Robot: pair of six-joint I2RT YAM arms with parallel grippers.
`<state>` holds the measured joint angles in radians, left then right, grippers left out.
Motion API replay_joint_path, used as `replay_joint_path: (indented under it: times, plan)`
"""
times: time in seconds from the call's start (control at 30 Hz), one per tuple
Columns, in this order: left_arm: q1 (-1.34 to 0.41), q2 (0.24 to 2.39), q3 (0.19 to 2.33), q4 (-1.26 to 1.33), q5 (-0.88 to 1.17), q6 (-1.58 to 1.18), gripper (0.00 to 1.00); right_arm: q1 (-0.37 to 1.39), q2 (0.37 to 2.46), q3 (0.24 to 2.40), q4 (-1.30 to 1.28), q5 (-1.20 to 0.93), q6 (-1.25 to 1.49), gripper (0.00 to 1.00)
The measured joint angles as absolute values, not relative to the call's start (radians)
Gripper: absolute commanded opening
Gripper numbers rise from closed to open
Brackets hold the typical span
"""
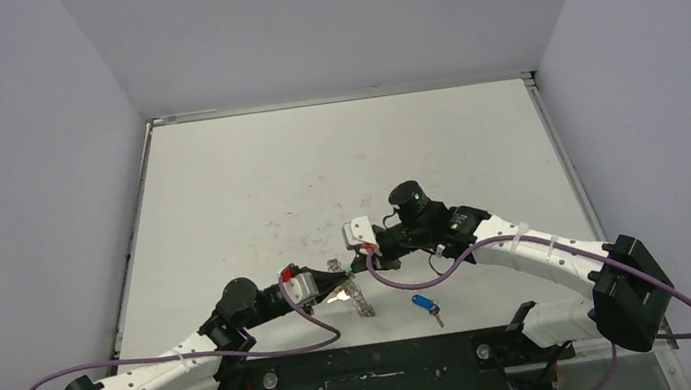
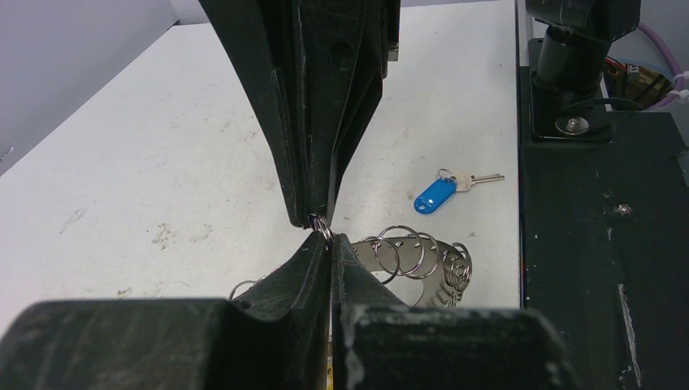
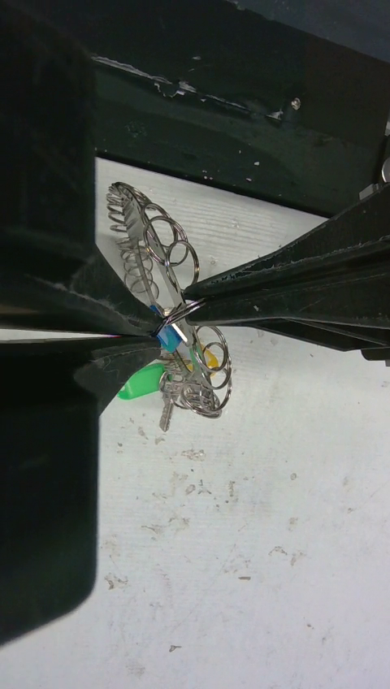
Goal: Put the keys on the keyring
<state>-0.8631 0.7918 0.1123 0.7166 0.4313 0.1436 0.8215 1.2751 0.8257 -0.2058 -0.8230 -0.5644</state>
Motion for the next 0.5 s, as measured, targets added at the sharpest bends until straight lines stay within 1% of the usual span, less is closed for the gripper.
replay_joint_path:
  times: [0.03,0.5]
  plan:
    - [-0.863,0.791,0.112,0.717,0.431,0.144,0.00,0.821,1.279,0.826,-0.206,-0.824,-0.564,0.00]
    - [-0.863,0.790,0.112,0.716,0.432,0.144,0.00,0.821,1.292,0.811,-0.221,-0.818,-0.569,0.00]
